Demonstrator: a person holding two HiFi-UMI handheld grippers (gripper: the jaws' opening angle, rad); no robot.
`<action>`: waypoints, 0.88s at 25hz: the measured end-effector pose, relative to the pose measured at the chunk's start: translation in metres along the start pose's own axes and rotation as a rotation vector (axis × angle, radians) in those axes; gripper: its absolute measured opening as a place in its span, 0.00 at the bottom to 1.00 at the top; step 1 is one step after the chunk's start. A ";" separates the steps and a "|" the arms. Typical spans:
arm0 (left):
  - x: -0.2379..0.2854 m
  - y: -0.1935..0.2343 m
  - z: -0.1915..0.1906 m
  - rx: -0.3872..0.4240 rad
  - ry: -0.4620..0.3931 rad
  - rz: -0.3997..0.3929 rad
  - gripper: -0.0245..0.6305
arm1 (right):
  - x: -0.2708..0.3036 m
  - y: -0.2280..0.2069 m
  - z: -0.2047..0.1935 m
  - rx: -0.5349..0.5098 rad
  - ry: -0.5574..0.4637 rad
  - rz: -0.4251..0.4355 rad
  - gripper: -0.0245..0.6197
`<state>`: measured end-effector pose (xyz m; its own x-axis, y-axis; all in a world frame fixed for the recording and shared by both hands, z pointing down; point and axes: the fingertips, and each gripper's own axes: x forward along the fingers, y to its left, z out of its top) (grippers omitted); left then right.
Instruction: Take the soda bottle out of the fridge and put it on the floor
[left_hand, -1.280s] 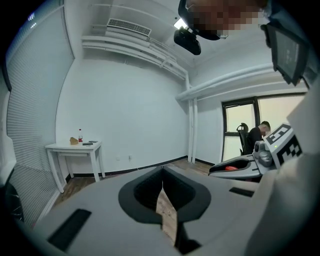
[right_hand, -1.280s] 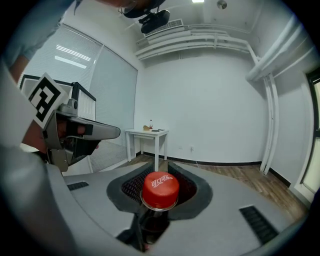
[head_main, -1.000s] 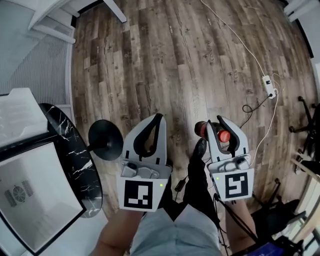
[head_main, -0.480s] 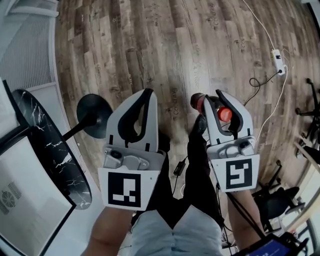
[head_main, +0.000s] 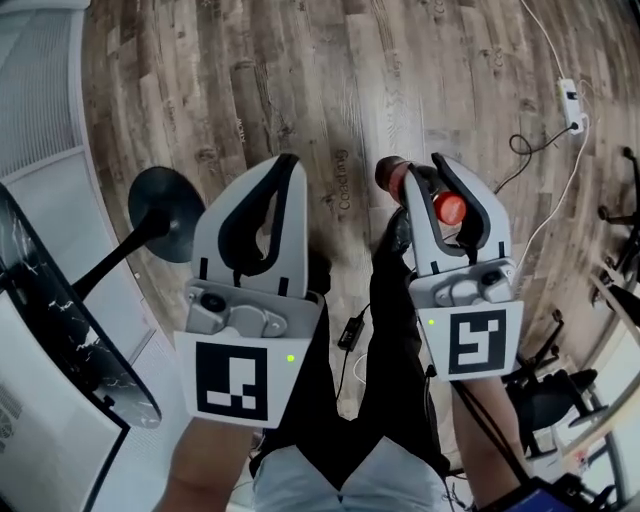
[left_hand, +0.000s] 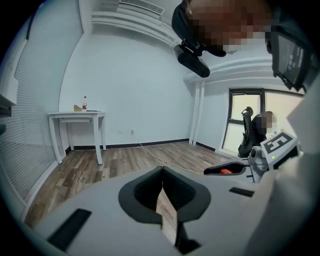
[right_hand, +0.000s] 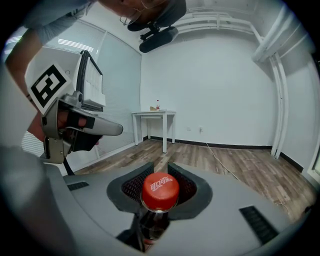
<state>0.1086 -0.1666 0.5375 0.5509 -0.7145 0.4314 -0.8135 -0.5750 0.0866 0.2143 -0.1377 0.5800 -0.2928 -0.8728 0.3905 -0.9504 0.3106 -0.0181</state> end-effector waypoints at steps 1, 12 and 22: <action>0.002 0.001 -0.008 -0.001 0.003 -0.002 0.06 | 0.003 0.002 -0.008 0.001 0.003 0.001 0.20; 0.024 0.003 -0.071 0.000 -0.009 -0.026 0.06 | 0.021 0.013 -0.088 -0.004 0.037 -0.007 0.20; 0.039 0.009 -0.130 -0.013 0.000 -0.028 0.06 | 0.035 0.022 -0.160 0.011 0.084 -0.007 0.20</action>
<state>0.0986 -0.1475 0.6719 0.5737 -0.6982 0.4282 -0.8000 -0.5899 0.1100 0.2003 -0.1018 0.7403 -0.2764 -0.8405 0.4661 -0.9537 0.2997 -0.0251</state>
